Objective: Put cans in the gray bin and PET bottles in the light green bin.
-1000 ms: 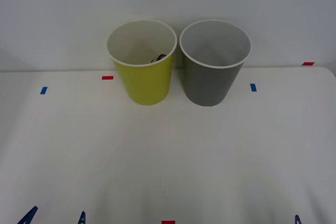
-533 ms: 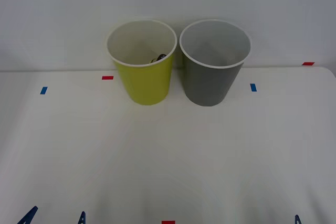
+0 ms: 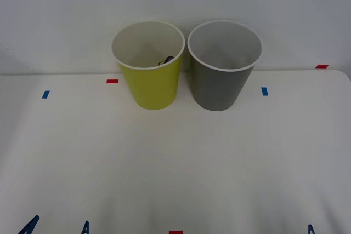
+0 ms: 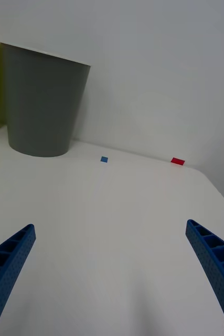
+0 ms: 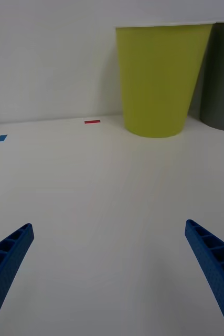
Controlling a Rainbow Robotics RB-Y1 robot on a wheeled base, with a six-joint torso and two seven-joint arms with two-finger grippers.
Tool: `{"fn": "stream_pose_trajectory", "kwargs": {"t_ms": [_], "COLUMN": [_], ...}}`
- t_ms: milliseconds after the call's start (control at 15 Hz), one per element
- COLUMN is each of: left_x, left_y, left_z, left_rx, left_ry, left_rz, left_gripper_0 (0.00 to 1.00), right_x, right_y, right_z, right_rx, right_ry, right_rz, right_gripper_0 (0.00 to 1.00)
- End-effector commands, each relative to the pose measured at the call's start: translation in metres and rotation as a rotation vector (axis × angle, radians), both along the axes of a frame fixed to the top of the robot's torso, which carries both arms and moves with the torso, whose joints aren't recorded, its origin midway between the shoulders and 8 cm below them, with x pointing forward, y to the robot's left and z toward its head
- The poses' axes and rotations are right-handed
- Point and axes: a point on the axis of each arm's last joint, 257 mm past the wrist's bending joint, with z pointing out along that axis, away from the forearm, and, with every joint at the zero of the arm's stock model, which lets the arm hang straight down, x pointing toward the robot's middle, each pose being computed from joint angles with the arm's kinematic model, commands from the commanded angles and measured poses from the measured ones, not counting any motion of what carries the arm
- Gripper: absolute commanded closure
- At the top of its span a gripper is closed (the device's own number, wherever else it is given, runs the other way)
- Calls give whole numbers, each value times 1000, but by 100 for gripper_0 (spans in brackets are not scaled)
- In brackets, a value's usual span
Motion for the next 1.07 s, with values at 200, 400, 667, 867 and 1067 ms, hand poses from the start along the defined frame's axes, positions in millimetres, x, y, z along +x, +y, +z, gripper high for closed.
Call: {"fn": "stream_pose_trajectory", "kwargs": {"t_ms": [200,400,667,867,1067], "left_x": [0,0,0,0,0], "left_y": [0,0,0,0,0], "left_z": [0,0,0,0,0], "left_rx": [0,0,0,0,0], "left_ry": [0,0,0,0,0], "left_rz": [0,0,0,0,0], "left_gripper_0": [0,0,0,0,0], "right_x": [0,0,0,0,0], "right_y": [0,0,0,0,0], "right_z": [0,0,0,0,0], "right_rx": [0,0,0,0,0], "right_ry": [0,0,0,0,0], "right_rz": [0,0,0,0,0], "right_gripper_0": [0,0,0,0,0]}}
